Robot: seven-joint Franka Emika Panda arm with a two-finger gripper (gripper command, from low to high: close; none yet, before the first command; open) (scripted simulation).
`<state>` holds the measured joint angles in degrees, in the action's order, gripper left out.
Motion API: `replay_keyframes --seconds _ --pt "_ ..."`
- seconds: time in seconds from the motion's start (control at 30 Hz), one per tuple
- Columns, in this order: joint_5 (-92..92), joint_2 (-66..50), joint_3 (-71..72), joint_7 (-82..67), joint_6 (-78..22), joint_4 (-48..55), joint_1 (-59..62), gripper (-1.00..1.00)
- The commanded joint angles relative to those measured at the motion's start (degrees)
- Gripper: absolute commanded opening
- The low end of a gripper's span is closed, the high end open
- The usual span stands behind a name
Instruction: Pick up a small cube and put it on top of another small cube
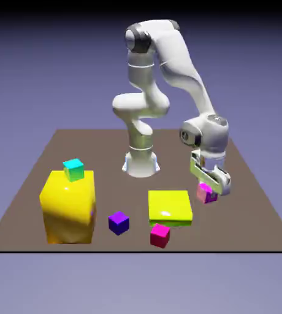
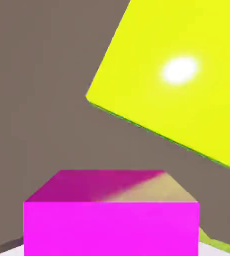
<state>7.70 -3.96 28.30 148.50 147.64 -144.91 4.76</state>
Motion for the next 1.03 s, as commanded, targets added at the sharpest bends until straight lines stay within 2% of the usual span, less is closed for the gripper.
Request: replay_keyframes --seconds 0.0,0.7,0.9,0.93,1.0 --pt "-0.67 0.96 -0.53 -0.83 -1.57 0.64 1.15 -1.00" --pt "-14.06 20.37 -11.87 -17.56 -32.52 13.90 43.93 -1.00" --pt "-13.53 16.10 -10.91 -16.93 -21.76 7.29 43.84 -1.00" --pt "-13.53 16.10 -10.91 -16.93 -21.76 7.29 43.84 1.00" --pt "-13.65 17.09 -11.13 -17.07 -24.25 8.82 43.86 1.00"
